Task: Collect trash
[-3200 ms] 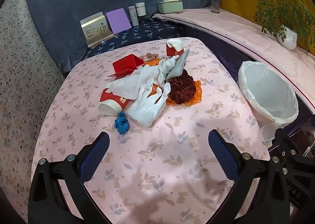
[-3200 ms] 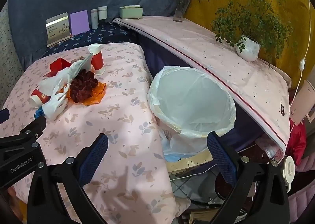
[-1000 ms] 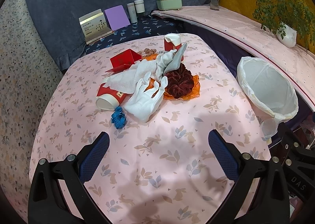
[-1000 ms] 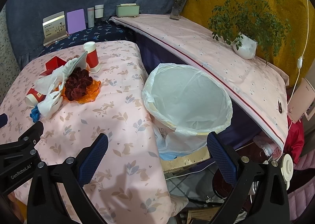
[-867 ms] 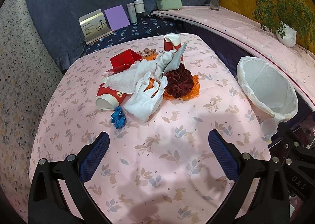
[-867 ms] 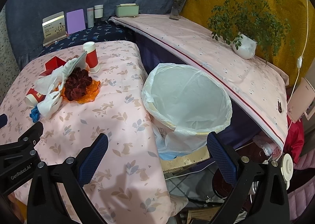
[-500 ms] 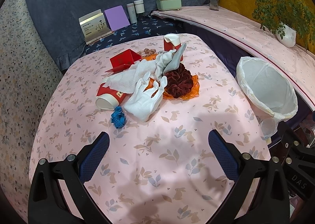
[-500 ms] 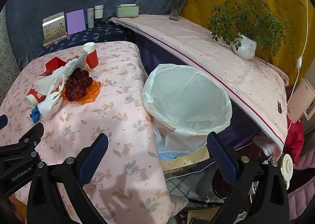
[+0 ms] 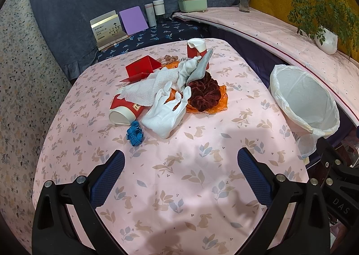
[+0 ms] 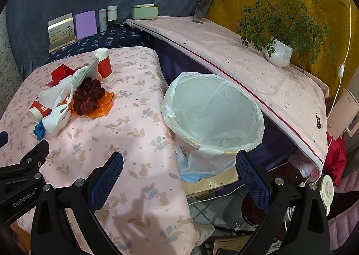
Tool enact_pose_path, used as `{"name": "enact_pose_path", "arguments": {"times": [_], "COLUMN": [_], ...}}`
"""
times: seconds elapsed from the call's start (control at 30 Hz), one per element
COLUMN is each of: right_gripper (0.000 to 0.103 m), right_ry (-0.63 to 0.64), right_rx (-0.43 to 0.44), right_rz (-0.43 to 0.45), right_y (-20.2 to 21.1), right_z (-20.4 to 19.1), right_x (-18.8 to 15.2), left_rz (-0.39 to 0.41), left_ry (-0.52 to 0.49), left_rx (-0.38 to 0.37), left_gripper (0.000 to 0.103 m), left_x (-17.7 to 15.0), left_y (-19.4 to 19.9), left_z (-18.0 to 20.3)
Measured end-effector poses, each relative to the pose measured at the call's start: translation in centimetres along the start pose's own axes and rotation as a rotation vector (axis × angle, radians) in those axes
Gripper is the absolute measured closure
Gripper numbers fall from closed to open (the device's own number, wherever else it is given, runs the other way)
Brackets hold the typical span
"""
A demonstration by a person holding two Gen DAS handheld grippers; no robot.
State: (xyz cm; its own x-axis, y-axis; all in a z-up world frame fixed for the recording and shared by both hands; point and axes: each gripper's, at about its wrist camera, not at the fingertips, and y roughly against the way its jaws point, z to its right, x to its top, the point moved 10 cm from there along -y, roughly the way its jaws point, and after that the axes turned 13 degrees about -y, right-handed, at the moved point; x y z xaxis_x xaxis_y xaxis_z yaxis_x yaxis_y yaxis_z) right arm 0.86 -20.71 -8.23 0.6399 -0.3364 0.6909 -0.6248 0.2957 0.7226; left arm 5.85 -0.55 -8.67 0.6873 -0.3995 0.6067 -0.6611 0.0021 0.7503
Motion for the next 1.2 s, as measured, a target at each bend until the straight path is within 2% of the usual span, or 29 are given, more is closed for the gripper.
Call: {"name": "enact_pose_path", "arguments": {"times": [0.73, 1.2], "right_gripper": [0.007, 0.007], "right_ry": [-0.017, -0.036], "right_rx": [-0.008, 0.038], "right_rz": [0.023, -0.005], "right_y": [0.1, -1.8], "right_z": [-0.5, -3.6], "right_x": [0.7, 1.1], "left_rz": [0.017, -0.048], "left_ry": [0.024, 0.156], "left_rx": [0.002, 0.012], "left_gripper": [0.007, 0.007], "left_x": [0.1, -1.8], "left_y": [-0.1, -4.4], "left_z": [-1.4, -7.9]}}
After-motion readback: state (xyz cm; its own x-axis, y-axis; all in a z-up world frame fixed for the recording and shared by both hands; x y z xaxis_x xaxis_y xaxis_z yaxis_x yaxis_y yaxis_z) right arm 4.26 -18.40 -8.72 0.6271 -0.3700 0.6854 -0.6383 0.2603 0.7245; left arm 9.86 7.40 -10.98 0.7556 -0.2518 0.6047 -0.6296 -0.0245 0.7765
